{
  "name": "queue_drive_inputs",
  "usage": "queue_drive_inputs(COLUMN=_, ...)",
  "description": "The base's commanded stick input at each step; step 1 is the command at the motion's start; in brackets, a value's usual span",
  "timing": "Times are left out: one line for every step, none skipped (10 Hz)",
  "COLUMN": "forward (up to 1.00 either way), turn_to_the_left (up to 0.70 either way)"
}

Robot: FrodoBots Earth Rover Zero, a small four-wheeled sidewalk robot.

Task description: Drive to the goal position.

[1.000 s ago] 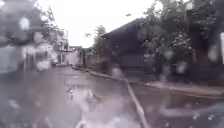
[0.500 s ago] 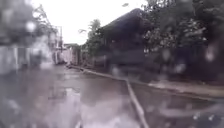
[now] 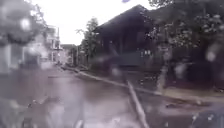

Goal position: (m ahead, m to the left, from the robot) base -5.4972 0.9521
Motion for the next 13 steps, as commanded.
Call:
queue_drive_inputs(forward=1.00, turn_to_the_left=0.27)
queue_drive_inputs(forward=1.00, turn_to_the_left=0.27)
queue_drive_inputs(forward=1.00, turn_to_the_left=0.27)
queue_drive_inputs(forward=1.00, turn_to_the_left=0.27)
queue_drive_inputs(forward=1.00, turn_to_the_left=0.27)
queue_drive_inputs(forward=1.00, turn_to_the_left=0.23)
queue_drive_inputs(forward=1.00, turn_to_the_left=0.00)
queue_drive_inputs(forward=1.00, turn_to_the_left=0.00)
queue_drive_inputs(forward=1.00, turn_to_the_left=0.00)
queue_drive_inputs(forward=1.00, turn_to_the_left=0.00)
queue_drive_inputs(forward=1.00, turn_to_the_left=0.00)
queue_drive_inputs(forward=1.00, turn_to_the_left=0.00)
queue_drive_inputs(forward=1.00, turn_to_the_left=0.22)
